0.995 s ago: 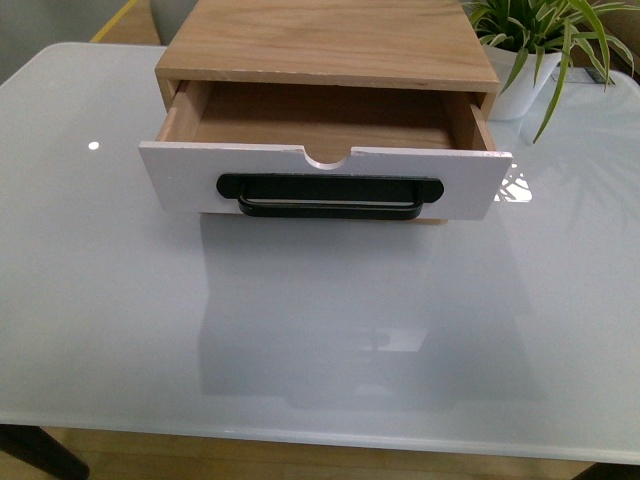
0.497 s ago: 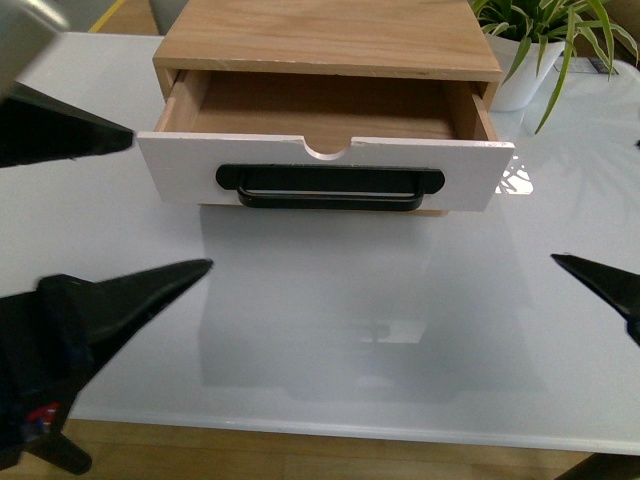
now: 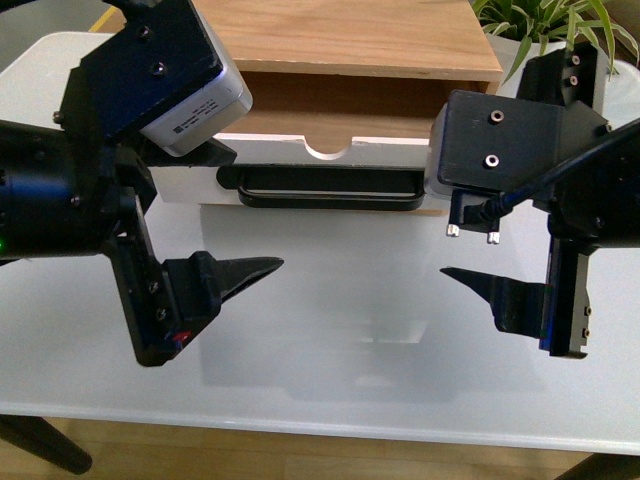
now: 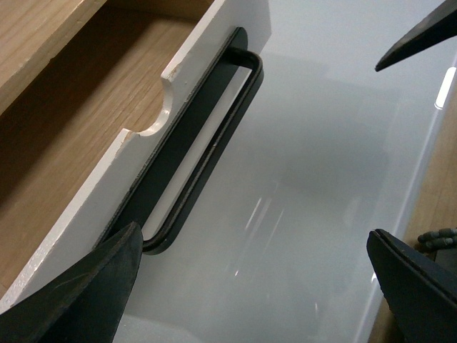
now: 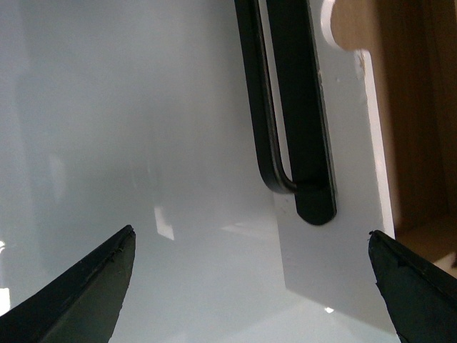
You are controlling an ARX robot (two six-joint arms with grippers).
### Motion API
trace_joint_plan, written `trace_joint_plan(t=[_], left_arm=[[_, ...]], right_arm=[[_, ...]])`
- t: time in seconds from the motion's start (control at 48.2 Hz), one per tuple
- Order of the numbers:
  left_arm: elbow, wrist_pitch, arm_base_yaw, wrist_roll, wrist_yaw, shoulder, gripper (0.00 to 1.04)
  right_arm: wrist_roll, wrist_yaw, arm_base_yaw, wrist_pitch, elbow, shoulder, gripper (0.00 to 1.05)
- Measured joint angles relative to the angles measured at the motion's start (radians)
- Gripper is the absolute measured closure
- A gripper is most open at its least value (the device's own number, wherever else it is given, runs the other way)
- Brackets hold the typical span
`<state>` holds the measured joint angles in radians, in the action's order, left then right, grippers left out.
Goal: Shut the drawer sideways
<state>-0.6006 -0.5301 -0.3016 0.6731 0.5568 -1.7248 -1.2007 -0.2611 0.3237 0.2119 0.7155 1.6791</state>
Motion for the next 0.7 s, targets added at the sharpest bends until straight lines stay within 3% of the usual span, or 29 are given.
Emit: trace_joint_plan(t=[0.705], left_arm=[[-0.244, 0.058, 0.021, 0.015, 0.048, -0.246, 0.09]], right_arm=[[-0.104, -0.055, 0.019, -0.065, 0.142, 0.177, 0.09]])
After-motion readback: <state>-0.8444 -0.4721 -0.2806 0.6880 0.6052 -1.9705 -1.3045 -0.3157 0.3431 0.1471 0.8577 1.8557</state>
